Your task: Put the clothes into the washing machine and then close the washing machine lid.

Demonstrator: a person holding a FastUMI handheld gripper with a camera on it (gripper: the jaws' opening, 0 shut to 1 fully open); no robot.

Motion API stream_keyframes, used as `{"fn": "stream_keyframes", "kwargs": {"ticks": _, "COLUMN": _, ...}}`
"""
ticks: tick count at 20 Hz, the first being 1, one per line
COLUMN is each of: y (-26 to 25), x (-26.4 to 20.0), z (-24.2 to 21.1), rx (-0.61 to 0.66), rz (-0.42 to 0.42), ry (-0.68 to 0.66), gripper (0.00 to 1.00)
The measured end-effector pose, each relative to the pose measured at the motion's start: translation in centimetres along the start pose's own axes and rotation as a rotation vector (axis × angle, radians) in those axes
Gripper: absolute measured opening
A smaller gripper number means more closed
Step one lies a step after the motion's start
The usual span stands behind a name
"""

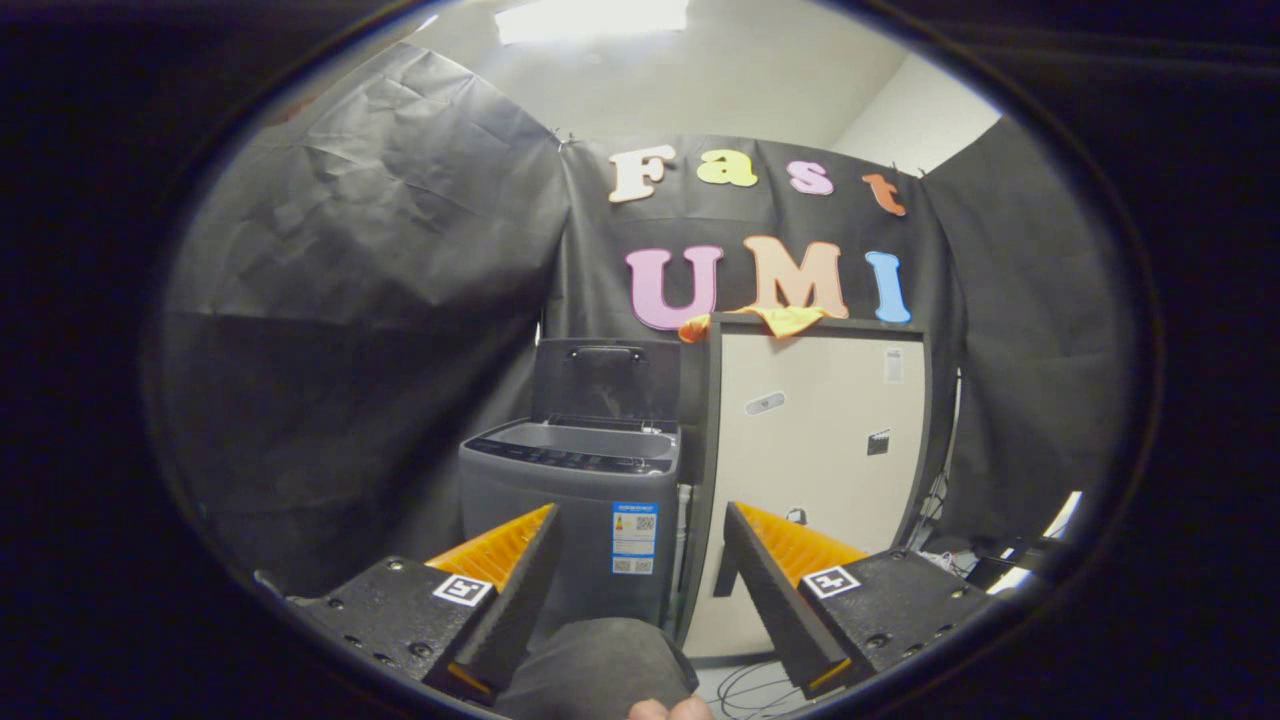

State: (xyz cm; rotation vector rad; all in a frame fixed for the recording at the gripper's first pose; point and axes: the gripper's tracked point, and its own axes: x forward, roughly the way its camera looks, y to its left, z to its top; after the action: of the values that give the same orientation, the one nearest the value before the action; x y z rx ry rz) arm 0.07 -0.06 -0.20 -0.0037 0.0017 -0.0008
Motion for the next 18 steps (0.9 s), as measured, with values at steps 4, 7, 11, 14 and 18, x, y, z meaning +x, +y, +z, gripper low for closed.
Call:
{"fn": "stream_keyframes", "kwargs": {"ticks": 4, "y": 0.1, "x": 0.0, "z": 0.3, "rx": -0.006, "rz": 0.004, "ry": -0.005, "gripper": 0.97}}
{"fn": "stream_keyframes", "kwargs": {"ticks": 7, "y": 0.2, "x": 0.1, "z": 0.5, "rx": -0.002, "rz": 0.005, "ry": -0.009, "gripper": 0.97}}
{"fn": "stream_keyframes", "kwargs": {"ticks": 11, "y": -0.4, "x": 0.5, "z": 1.0, "rx": 0.004, "rz": -0.007, "ry": -0.008, "gripper": 0.97}}
{"fn": "stream_keyframes", "kwargs": {"ticks": 14, "y": -1.6, "x": 1.2, "z": 1.3, "rx": 0.035, "rz": -0.032, "ry": -0.007, "gripper": 0.97}}
{"fn": "stream_keyframes", "kwargs": {"ticks": 18, "y": -3.2, "x": 2.7, "z": 2.4, "rx": 0.072, "rz": -0.063, "ry": 0.004, "gripper": 0.97}}
